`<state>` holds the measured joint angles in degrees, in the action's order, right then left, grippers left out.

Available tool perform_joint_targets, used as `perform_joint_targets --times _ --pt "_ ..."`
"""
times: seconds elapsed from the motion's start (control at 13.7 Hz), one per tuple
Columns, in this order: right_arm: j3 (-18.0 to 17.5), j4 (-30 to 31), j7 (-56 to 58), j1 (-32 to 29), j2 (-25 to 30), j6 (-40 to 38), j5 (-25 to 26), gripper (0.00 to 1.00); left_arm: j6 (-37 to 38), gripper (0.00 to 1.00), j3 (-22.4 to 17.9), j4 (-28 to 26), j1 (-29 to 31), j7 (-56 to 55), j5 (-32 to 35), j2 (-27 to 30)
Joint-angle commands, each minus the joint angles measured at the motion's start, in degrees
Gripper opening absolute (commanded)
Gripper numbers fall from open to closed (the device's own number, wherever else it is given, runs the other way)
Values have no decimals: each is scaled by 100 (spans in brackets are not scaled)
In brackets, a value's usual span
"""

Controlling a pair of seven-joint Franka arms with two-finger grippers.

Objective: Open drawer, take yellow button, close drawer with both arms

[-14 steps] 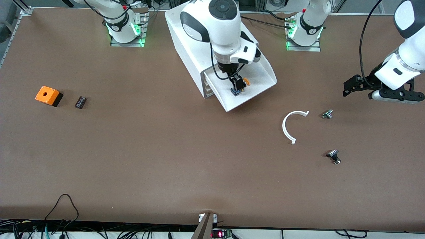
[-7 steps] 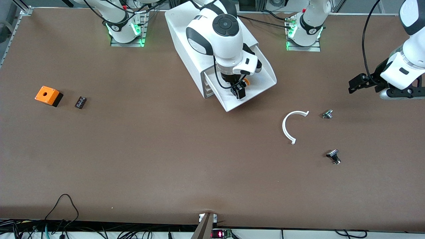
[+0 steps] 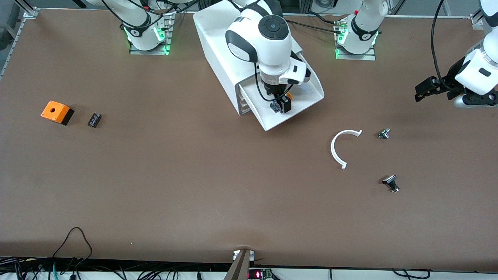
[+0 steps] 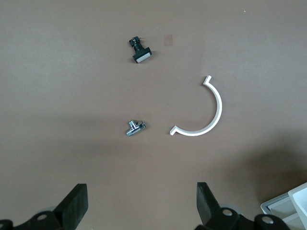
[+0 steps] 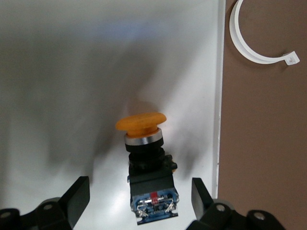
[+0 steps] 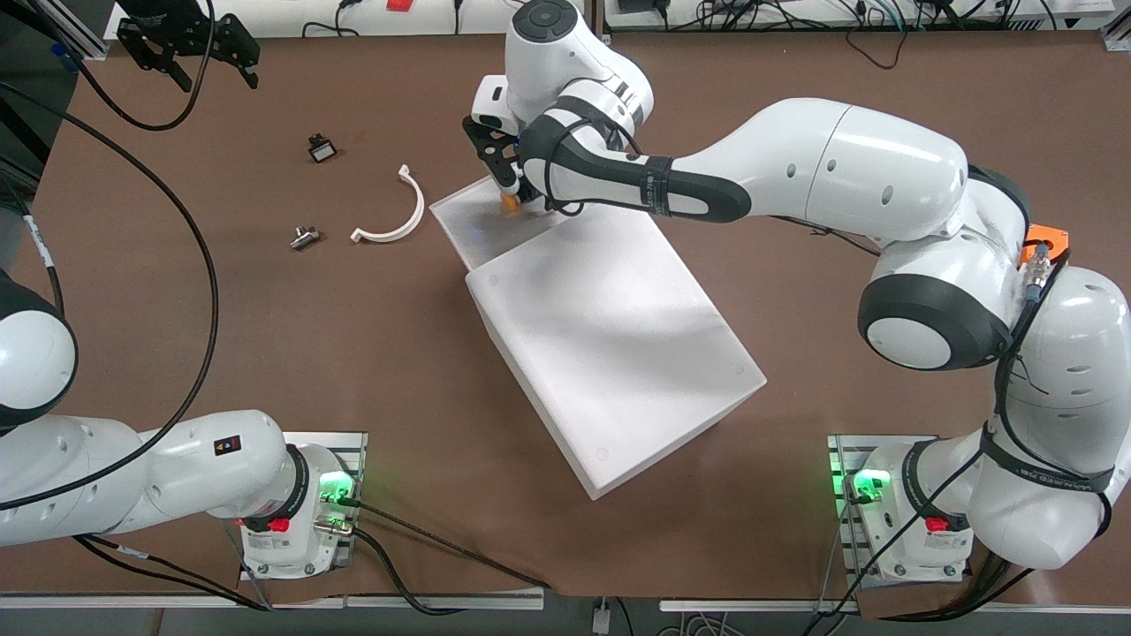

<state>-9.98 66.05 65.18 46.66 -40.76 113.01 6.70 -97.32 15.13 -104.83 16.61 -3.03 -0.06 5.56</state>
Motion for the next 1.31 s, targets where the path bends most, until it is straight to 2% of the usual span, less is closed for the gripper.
perform_joint_targets --times 0.0,0.07,0.29,0.58,0.87,1.24 --pt "110 -207 73 124 -117 -42 95 68 117 100 34 164 114 -66 147 -98" --pt "110 -198 65 141 -117 -42 104 66 99 100 25 182 131 -58 147 -117" --pt "110 -198 65 168 -125 -25 191 46 99 100 42 226 211 3 147 -117" --pt "145 -198 38 229 -125 -33 192 27 580 100 25 804 307 -49 138 -450" --pt "154 -224 -85 273 -82 -42 192 18 749 100 86 947 334 12 146 -582" --pt "233 -224 -610 221 568 -139 157 17 758 100 78 964 369 4 146 -609"
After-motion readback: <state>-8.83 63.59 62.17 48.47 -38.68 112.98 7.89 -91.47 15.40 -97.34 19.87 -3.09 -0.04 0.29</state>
